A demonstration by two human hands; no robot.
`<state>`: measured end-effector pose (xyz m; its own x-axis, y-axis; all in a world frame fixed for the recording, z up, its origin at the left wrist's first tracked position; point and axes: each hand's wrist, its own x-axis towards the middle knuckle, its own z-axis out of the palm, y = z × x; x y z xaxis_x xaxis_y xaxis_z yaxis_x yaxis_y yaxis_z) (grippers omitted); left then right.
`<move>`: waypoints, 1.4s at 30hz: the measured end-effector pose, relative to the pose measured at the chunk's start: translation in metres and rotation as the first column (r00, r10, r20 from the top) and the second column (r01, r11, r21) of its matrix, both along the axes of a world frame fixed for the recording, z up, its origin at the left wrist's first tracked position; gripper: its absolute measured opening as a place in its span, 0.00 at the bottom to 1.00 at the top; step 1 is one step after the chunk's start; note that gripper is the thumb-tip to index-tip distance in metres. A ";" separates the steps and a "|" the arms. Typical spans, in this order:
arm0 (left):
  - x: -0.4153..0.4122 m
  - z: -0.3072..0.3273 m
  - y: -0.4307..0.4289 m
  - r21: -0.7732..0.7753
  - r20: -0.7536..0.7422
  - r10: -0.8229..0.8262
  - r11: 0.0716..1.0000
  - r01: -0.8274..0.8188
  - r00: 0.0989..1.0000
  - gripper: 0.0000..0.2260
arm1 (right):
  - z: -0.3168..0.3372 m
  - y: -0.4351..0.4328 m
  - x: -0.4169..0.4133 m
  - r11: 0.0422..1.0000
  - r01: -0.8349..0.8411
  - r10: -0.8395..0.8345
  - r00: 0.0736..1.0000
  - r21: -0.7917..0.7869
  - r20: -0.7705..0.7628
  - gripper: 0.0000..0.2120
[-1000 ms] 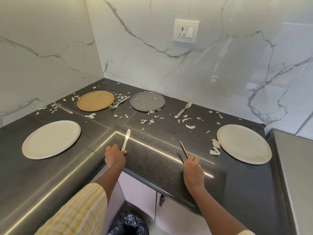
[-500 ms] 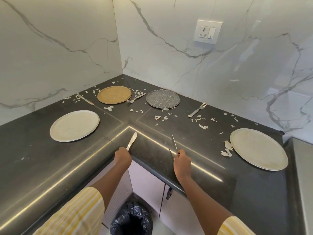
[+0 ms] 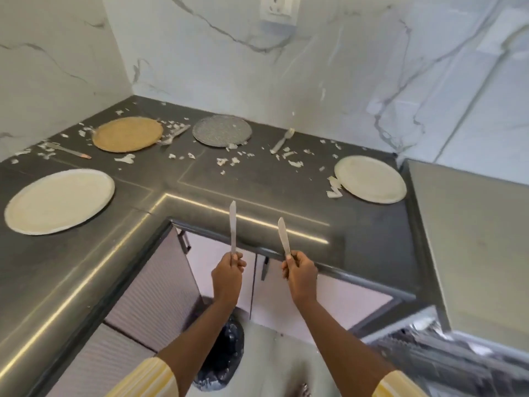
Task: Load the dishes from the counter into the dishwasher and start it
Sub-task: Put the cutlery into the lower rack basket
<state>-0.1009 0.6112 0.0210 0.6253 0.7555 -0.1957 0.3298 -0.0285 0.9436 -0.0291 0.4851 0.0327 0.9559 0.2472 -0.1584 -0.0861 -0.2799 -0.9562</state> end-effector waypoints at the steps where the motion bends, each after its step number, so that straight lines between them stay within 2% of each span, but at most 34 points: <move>1: -0.002 -0.005 -0.014 -0.037 0.019 -0.031 0.999 0.032 0.999 0.11 | -0.006 -0.014 -0.009 0.999 0.017 -0.015 0.999 -0.039 0.038 0.08; 4: -0.006 -0.013 -0.057 -0.128 0.079 -0.126 0.983 0.135 0.989 0.10 | -0.021 -0.054 -0.027 0.987 0.099 -0.079 0.985 -0.124 0.151 0.09; 8: -0.005 -0.024 -0.112 -0.191 0.104 -0.272 0.938 0.288 0.956 0.08 | -0.031 -0.105 -0.035 0.946 0.264 -0.232 0.957 -0.188 0.176 0.13; 11: 0.000 -0.035 -0.156 -0.148 0.081 -0.407 0.898 0.415 0.910 0.07 | -0.038 -0.145 -0.040 0.892 0.388 -0.342 0.915 -0.231 0.215 0.13; 16: -0.001 -0.064 -0.243 -0.049 -0.043 -0.593 0.805 0.591 0.804 0.08 | -0.067 -0.225 -0.053 0.780 0.562 -0.561 0.823 -0.274 0.091 0.06; 19: -0.007 -0.086 -0.298 0.035 -0.139 -0.700 0.704 0.710 0.701 0.08 | -0.089 -0.277 -0.066 0.707 0.620 -0.631 0.770 -0.339 0.092 0.06; 23: -0.018 -0.120 -0.366 0.006 -0.271 -0.783 0.581 0.814 0.560 0.08 | -0.121 -0.342 -0.091 0.605 0.692 -0.738 0.673 -0.395 0.048 0.08; 27: -0.019 -0.152 -0.416 -0.007 -0.384 -0.832 0.435 0.900 0.399 0.06 | -0.158 -0.397 -0.108 0.480 0.764 -0.843 0.538 -0.430 0.016 0.11; 30: -0.011 -0.179 -0.442 0.003 -0.484 -0.831 0.310 0.951 0.273 0.07 | -0.188 -0.426 -0.117 0.406 0.768 -0.901 0.427 -0.495 -0.076 0.09; 33: 0.007 -0.202 -0.466 -0.013 -0.506 -0.839 0.238 0.971 0.199 0.07 | -0.216 -0.449 -0.117 0.386 0.770 -0.920 0.361 -0.508 -0.153 0.08; 37: 0.040 -0.240 -0.499 0.012 -0.534 -0.842 0.079 0.997 0.073 0.08 | -0.257 -0.481 -0.099 0.322 0.814 -0.947 0.271 -0.483 -0.175 0.06; 42: 0.088 -0.313 -0.542 0.034 -0.608 -0.791 -0.118 0.992 -0.073 0.11 | -0.330 -0.525 -0.056 0.339 0.813 -0.939 0.266 -0.473 -0.216 0.06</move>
<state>-0.0131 0.0697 -0.2924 0.7233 -0.4658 -0.5097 -0.1453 -0.8244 0.5471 -0.0854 -0.0396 -0.2969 0.3736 -0.8062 -0.4587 -0.7457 0.0331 -0.6654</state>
